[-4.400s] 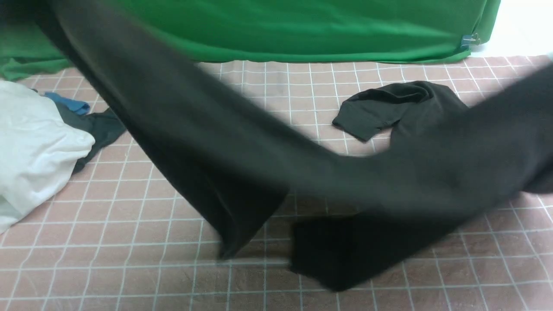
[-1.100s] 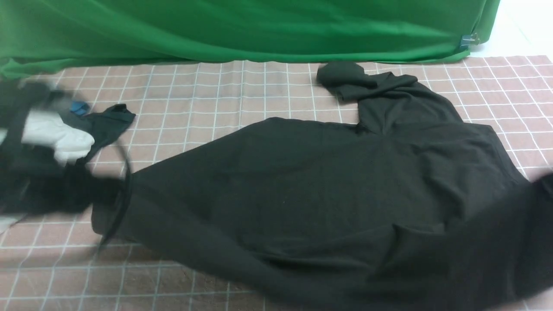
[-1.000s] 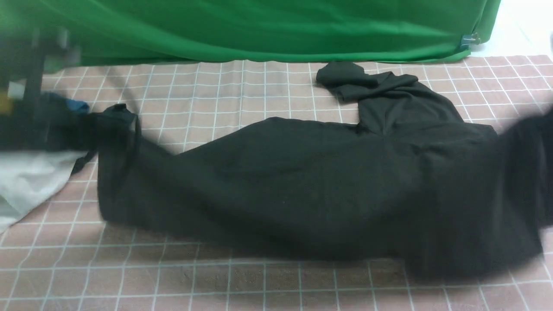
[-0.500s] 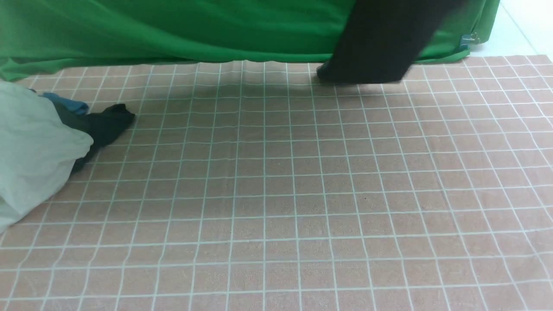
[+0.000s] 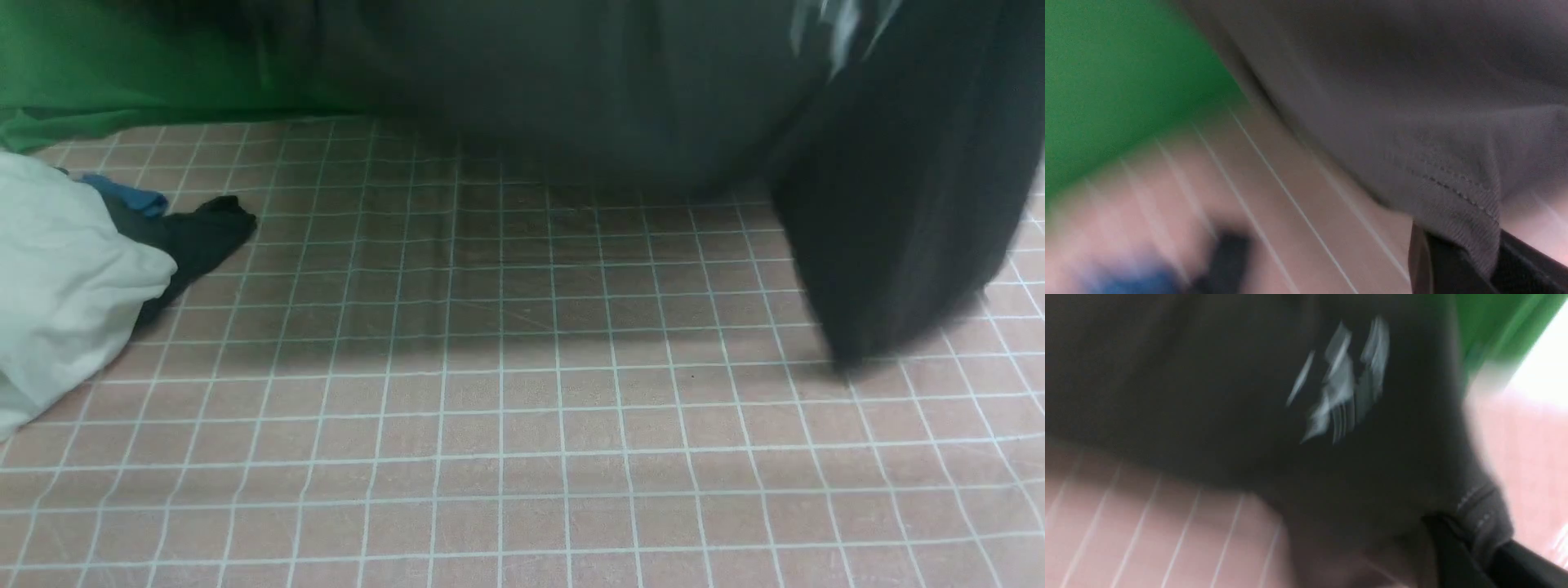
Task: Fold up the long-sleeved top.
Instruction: Spread the long sleeves with your arms and place them on the tabletop
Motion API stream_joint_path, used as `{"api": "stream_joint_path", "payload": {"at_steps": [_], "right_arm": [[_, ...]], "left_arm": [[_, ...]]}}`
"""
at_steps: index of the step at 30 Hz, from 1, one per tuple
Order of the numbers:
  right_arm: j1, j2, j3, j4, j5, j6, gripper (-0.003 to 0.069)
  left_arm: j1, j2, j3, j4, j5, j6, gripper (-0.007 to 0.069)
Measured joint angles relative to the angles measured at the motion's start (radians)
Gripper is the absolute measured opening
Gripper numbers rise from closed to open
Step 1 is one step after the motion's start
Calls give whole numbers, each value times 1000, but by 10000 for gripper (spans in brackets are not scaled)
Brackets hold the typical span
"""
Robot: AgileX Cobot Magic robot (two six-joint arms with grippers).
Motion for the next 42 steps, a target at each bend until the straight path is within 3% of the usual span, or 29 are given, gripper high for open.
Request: {"api": "stream_joint_path", "payload": {"at_steps": [3,8,17,24,26,30,32,34,38,42], "right_arm": [[0,-127,253,22,16,50,55],[0,-268,422,43,106,77,55],[37,-480,431,126,197,141,64],[154,-496,327,255,176,154,112],[168,-476,312,225,122,155,118],[174,-340,311,53,-70,154,111],[174,-207,311,-69,-233,152,61],[174,-125,304,-115,-283,151,36],[174,-11,293,-148,-242,150,31],[201,-14,298,-135,-90,165,31]], "left_arm": [[0,-134,237,16,-35,-153,38],[0,-311,461,5,-44,-261,38],[0,-430,597,88,-44,-308,38],[0,-431,598,128,-67,-323,38],[0,-431,598,140,-93,-325,38],[0,-431,598,146,-173,-326,38],[0,-431,598,146,-223,-326,38],[0,-431,599,146,-241,-326,38],[0,-431,600,146,-245,-326,38],[0,-431,600,146,-245,-326,38]]}}
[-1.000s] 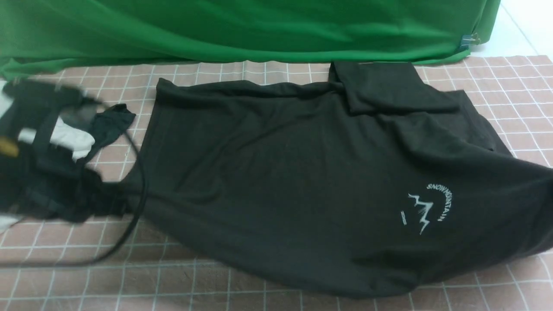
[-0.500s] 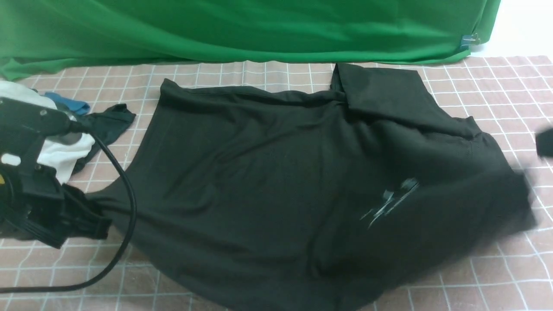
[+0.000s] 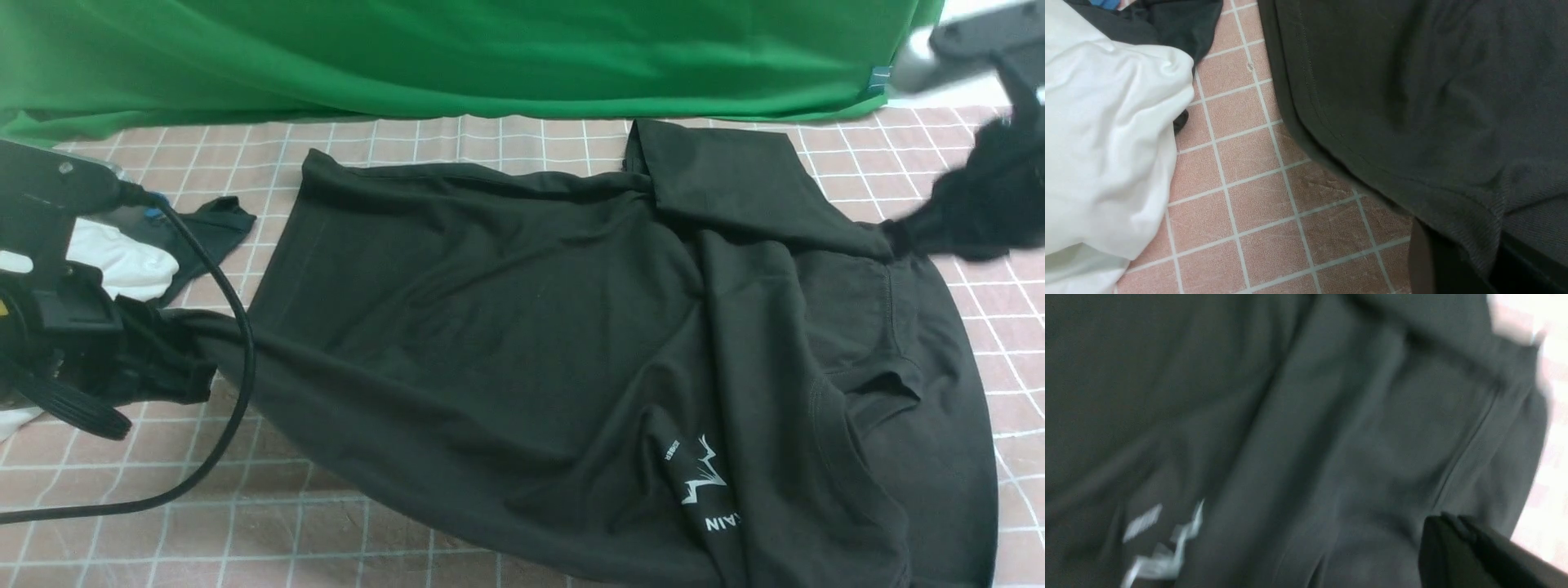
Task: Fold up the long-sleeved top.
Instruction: Spread the long sleeves with your arms and place them on the tabletop
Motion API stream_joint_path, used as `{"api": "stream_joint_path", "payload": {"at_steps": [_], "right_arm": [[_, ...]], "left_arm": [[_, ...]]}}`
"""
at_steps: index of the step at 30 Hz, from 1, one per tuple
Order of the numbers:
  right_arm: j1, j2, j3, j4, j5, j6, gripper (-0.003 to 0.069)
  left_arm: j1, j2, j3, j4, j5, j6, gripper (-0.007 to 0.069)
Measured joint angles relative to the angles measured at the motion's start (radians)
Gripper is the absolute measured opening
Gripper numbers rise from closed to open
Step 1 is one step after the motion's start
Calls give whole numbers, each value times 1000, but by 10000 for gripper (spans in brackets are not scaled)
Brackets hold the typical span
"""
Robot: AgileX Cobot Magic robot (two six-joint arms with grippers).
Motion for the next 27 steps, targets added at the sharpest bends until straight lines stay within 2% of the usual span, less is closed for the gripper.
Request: {"api": "stream_joint_path", "payload": {"at_steps": [2,6,8,9,10,11,12,13,14,18,25,27], "right_arm": [[55,-43,37,13,58,38,36],[200,-124,161,29,141,172,104],[307,-176,272,38,183,289,237],[356,-193,327,38,181,356,339],[364,-196,335,39,181,356,354],[420,-209,399,43,152,428,456],[426,-210,406,46,141,444,482],[472,-212,467,67,82,492,565],[492,-211,497,83,39,510,596],[517,-195,568,131,-91,535,587],[521,-96,603,135,-182,502,456],[521,-73,603,136,-218,463,360]], "left_arm": [[0,0,1,0,0,0,38],[0,0,2,0,0,0,38],[0,0,3,0,-3,0,38],[0,0,4,-3,-3,0,38],[0,0,4,-4,-4,0,38],[0,0,4,-11,-5,0,38],[0,0,4,-14,-5,0,38],[0,0,4,-18,-7,0,38],[0,0,4,-19,-8,0,38],[0,0,4,-22,-8,0,38],[0,0,4,-22,-8,0,38],[0,0,4,-23,-8,0,38]]}}
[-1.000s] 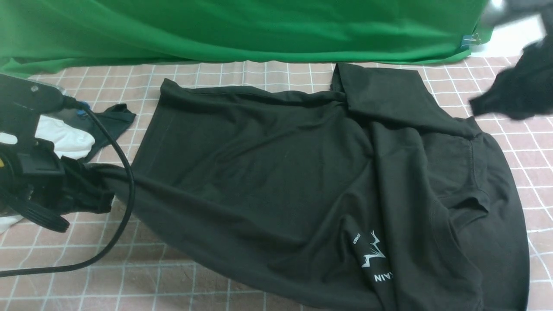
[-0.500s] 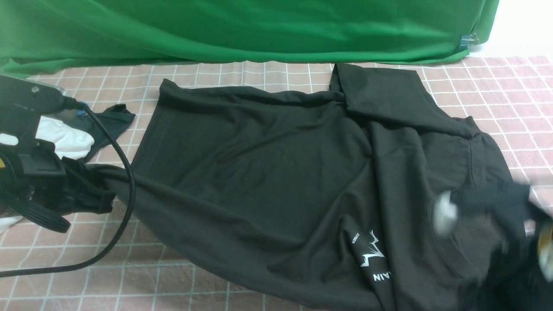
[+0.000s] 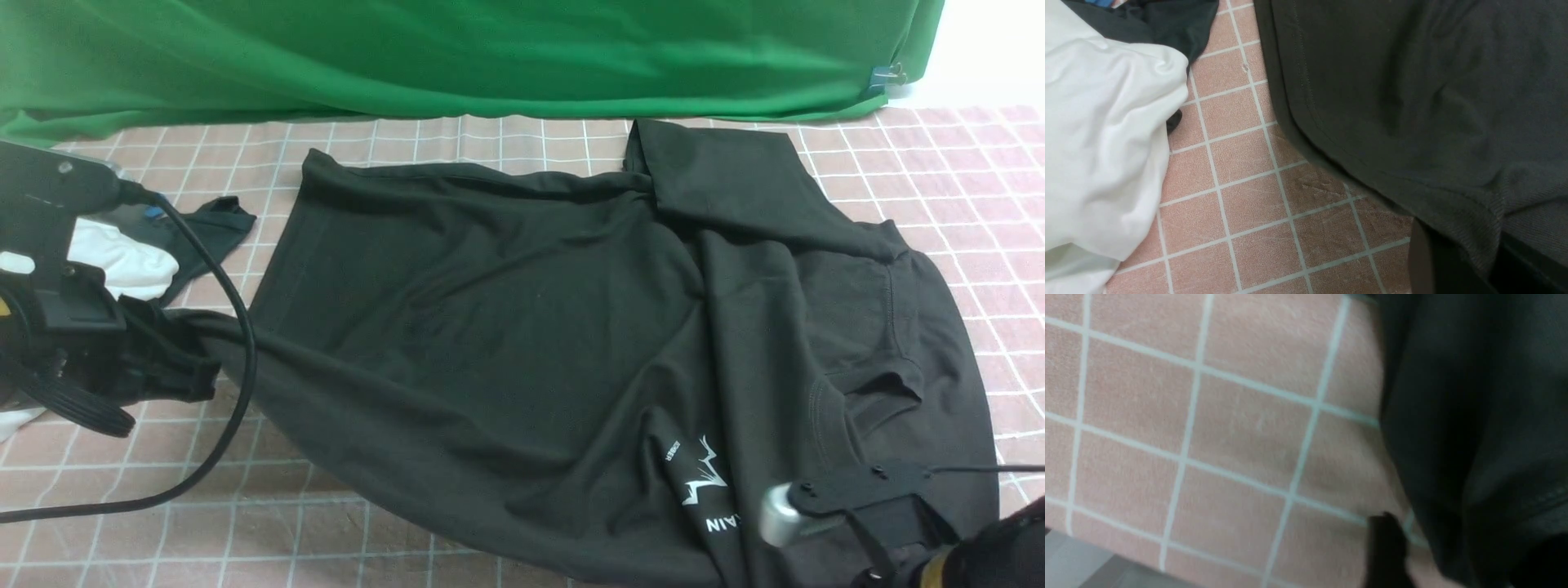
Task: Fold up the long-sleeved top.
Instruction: Spread the long sleeves with your arms and place them on the tabletop
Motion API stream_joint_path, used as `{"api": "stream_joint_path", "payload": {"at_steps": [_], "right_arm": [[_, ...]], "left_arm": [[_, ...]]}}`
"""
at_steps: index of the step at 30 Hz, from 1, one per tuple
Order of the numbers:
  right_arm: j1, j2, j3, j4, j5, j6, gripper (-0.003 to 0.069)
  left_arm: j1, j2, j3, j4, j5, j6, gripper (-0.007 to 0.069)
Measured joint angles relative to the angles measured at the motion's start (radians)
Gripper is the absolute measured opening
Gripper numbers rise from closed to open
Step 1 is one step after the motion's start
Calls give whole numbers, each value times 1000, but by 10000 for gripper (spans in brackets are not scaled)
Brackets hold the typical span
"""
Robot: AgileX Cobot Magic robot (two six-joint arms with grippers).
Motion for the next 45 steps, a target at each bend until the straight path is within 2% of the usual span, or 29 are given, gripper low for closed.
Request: {"api": "stream_joint_path", "payload": {"at_steps": [4,6,11,15,21,25,28,31,35,37,38,41,44,45], "right_arm": [[0,-1,-17,-43,0,-58,112],[0,-11,-49,-108,38,-55,62],[-3,-53,-209,-378,150,11,50],[-112,-37,-352,-519,95,-13,49],[-398,143,-515,-554,-218,-129,48],[-517,309,-624,-556,-330,-165,48],[-560,411,-689,-559,-341,-167,51],[-572,475,-737,-563,-292,-168,107],[-573,471,-766,-563,-171,-172,318],[-567,422,-769,-563,-64,-196,469],[-562,392,-766,-563,-9,-209,507],[-552,288,-716,-529,135,-285,545],[-556,199,-593,-436,308,-448,553],[-559,189,-554,-424,322,-476,554]], "left_arm": [[0,0,0,-2,0,0,38],[0,0,0,-2,0,0,38],[0,0,0,11,0,0,38],[0,0,0,12,-20,0,38],[0,0,0,9,-26,0,38],[0,0,0,9,-27,0,38],[0,0,0,9,-27,0,38],[0,0,0,9,-26,0,38],[0,0,0,5,-26,0,38],[0,0,0,4,-26,0,38],[0,0,0,3,-25,0,38],[0,0,0,1,-25,0,38],[0,0,0,1,-25,0,38],[0,0,0,0,-25,0,38]]}}
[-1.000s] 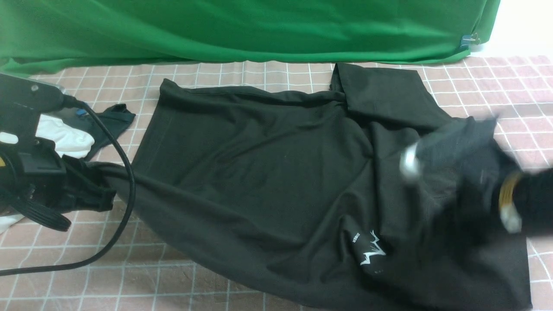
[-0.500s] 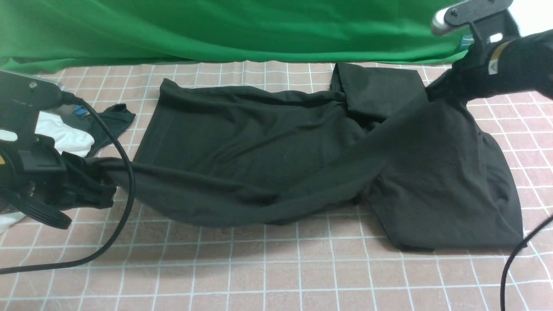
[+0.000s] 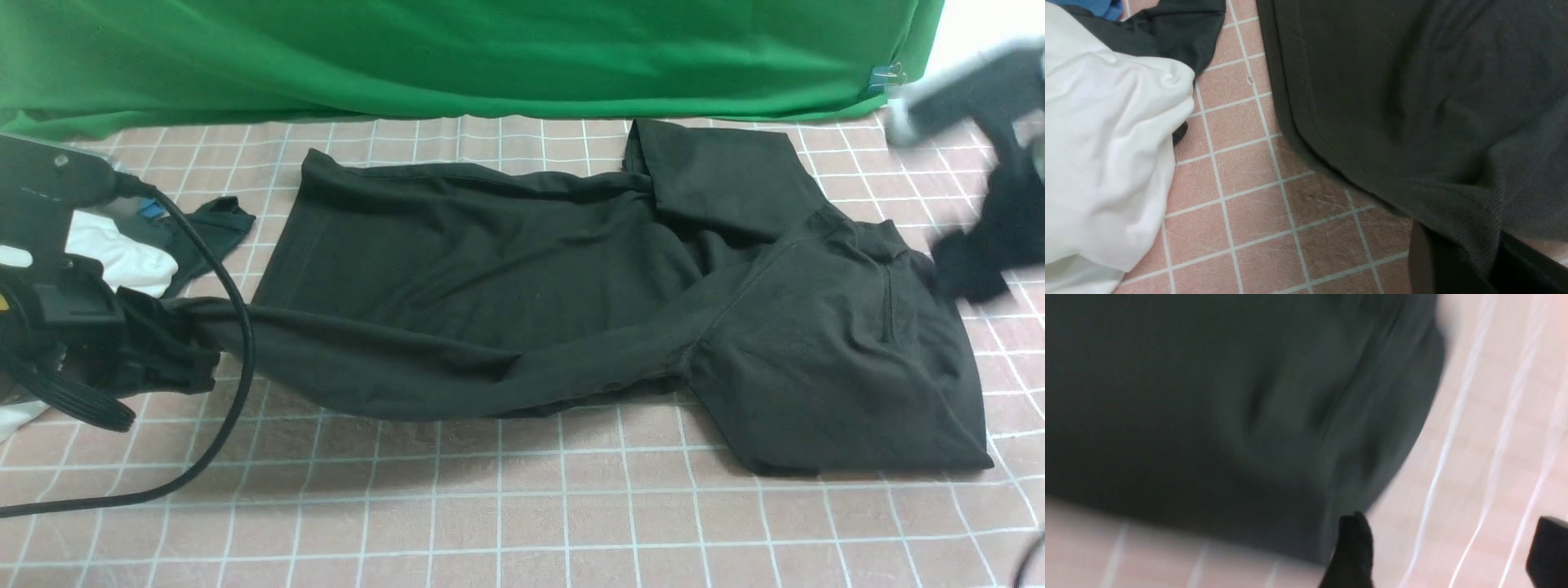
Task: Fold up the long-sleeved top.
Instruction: Spread the long sleeves with your arms and place them on the tabletop
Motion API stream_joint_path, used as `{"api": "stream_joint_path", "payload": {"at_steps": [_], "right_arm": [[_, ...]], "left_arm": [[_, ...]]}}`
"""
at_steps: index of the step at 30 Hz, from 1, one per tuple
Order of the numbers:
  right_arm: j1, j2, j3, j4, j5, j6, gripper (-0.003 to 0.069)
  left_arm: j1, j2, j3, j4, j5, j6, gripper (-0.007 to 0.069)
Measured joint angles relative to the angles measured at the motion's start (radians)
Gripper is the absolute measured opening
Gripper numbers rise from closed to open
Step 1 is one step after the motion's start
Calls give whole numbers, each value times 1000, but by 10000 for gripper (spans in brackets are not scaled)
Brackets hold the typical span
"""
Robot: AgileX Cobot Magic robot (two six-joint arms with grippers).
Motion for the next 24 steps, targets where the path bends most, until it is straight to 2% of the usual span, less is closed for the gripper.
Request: {"api": "stream_joint_path", "payload": {"at_steps": [3,10,16,24], "right_arm": [[-9,-9,129,24,-25,-72,557],[-11,19,328,34,-305,-112,557],[-11,110,344,36,-380,-135,557],[-11,133,316,38,-363,-134,557]], "left_arm": [[0,0,0,-3,4,0,38],[0,0,0,-29,17,0,38],[0,0,0,-44,19,0,38],[0,0,0,-49,24,4,38]]}}
